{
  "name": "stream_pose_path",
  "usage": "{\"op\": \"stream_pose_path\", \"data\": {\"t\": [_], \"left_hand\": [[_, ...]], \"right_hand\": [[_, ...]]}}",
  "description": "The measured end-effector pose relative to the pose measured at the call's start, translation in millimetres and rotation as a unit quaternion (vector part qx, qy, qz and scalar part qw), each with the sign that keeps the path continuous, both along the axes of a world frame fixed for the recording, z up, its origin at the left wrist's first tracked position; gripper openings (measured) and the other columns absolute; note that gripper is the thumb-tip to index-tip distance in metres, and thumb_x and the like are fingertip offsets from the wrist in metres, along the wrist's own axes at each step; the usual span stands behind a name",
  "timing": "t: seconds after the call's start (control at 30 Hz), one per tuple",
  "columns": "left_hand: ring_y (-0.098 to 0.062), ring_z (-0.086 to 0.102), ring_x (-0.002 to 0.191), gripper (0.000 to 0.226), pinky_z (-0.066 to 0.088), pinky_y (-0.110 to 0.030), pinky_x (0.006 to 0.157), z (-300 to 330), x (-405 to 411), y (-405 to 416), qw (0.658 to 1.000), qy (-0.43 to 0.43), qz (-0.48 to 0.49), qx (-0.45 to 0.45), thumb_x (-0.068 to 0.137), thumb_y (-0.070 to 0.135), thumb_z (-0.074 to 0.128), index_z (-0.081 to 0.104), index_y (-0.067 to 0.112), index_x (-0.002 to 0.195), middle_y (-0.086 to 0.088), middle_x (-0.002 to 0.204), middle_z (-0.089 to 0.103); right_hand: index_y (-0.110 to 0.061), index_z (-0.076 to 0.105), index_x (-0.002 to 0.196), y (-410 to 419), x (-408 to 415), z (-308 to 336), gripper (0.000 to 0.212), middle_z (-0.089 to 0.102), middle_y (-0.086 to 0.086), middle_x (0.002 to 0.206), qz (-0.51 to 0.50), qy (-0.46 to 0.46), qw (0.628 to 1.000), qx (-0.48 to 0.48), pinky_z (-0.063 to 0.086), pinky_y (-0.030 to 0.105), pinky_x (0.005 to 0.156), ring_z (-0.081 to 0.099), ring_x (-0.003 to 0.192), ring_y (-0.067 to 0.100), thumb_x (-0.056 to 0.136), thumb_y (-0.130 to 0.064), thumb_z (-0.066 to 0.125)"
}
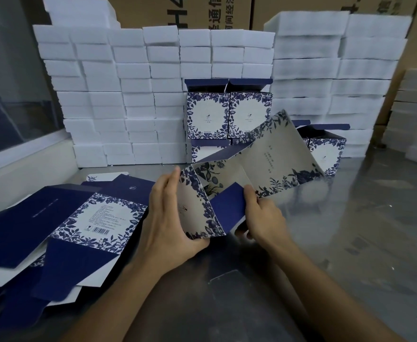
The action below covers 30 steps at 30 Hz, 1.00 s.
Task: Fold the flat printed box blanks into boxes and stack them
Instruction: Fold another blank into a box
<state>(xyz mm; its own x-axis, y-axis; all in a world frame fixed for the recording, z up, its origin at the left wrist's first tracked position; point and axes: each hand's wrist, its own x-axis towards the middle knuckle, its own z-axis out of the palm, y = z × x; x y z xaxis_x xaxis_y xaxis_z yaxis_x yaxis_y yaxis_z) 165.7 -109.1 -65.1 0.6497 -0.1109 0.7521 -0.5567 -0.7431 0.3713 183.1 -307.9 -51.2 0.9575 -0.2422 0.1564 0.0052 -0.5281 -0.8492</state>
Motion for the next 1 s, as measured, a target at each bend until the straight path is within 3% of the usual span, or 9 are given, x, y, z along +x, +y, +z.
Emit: {"op": "stream_pose_path", "data": {"t": [0.07,0.13,0.2,0.27,0.47,0.57,0.73,0.87,1.0], "left_hand": [[-0.021,0.030,0.141,0.136,0.049,-0.040,0.090,1,0,0,1.000,-0.003,0.001,0.005,0.048,0.054,0.082,0.002,0.028,0.155,0.001,0.153,0.017],[-0.021,0.030,0.141,0.136,0.052,-0.041,0.088,1,0,1,1.000,-0.007,0.002,0.010,0.048,0.052,0.085,0.005,0.025,0.155,0.000,0.153,0.018],[-0.022,0.030,0.141,0.138,0.052,-0.042,0.089,0,-1,0,1.000,-0.007,0.007,0.017,0.047,0.049,0.088,0.007,0.025,0.155,0.000,0.153,0.018],[-0.022,0.030,0.141,0.141,0.051,-0.040,0.088,1,-1,0,1.000,-0.003,0.017,0.026,0.045,0.049,0.090,0.007,0.025,0.155,0.000,0.153,0.018],[-0.024,0.030,0.140,0.138,0.053,-0.046,0.088,1,-2,-4,0.999,-0.015,0.035,0.021,0.046,0.046,0.091,0.009,0.021,0.154,-0.005,0.152,0.021],[-0.027,0.029,0.141,0.138,0.051,-0.048,0.091,1,0,-3,0.998,-0.016,0.053,0.012,0.046,0.043,0.093,0.010,0.020,0.153,-0.007,0.151,0.022],[-0.027,0.029,0.139,0.138,0.049,-0.048,0.094,2,0,-2,0.998,-0.023,0.061,0.021,0.045,0.043,0.094,0.011,0.018,0.152,-0.009,0.149,0.023],[-0.029,0.030,0.137,0.136,0.046,-0.048,0.098,3,0,-5,0.997,-0.021,0.070,0.035,0.047,0.043,0.092,0.009,0.020,0.153,-0.012,0.149,0.026],[-0.030,0.028,0.137,0.132,0.041,-0.048,0.101,2,2,-3,0.996,-0.020,0.089,0.018,0.051,0.043,0.090,0.010,0.018,0.153,-0.014,0.148,0.027]], "right_hand": [[-0.009,0.063,0.062,2,0,-2,0.076,0.069,0.005,0.057,0.024,-0.006,0.999,0.022,0.053,0.035,0.074,0.065,0.060,0.016,0.103,-0.059,0.022],[-0.014,0.049,0.051,4,2,-2,0.068,0.055,-0.003,0.040,0.044,-0.016,0.995,0.085,0.043,0.029,0.055,0.049,0.039,0.009,0.107,-0.046,0.028],[-0.017,0.040,0.052,2,4,-2,0.057,0.041,-0.008,0.034,0.048,-0.019,0.992,0.113,0.031,0.020,0.043,0.038,0.033,0.008,0.107,-0.033,0.034],[-0.016,0.039,0.054,0,4,-1,0.051,0.040,-0.008,0.034,0.039,-0.014,0.994,0.106,0.028,0.017,0.038,0.036,0.029,0.006,0.104,-0.025,0.037],[-0.020,0.038,0.045,10,2,-3,0.064,0.040,-0.009,0.037,0.077,-0.010,0.985,0.154,0.028,0.024,0.047,0.035,0.033,0.006,0.105,-0.041,0.042],[-0.016,0.044,0.033,21,0,-5,0.075,0.041,-0.009,0.037,0.109,-0.003,0.985,0.136,0.027,0.027,0.050,0.036,0.038,0.009,0.105,-0.040,0.042],[-0.016,0.043,0.033,21,-2,-2,0.069,0.040,-0.010,0.036,0.115,0.009,0.984,0.137,0.027,0.027,0.049,0.036,0.035,0.008,0.102,-0.024,0.041],[-0.017,0.044,0.030,24,-6,1,0.078,0.040,-0.009,0.035,0.131,0.027,0.979,0.157,0.029,0.024,0.045,0.036,0.031,0.007,0.105,-0.037,0.045],[-0.022,0.037,0.045,37,-14,0,0.062,0.039,-0.003,0.039,0.184,0.030,0.970,0.159,0.030,0.020,0.041,0.033,0.034,0.012,0.103,-0.041,0.045]]}}
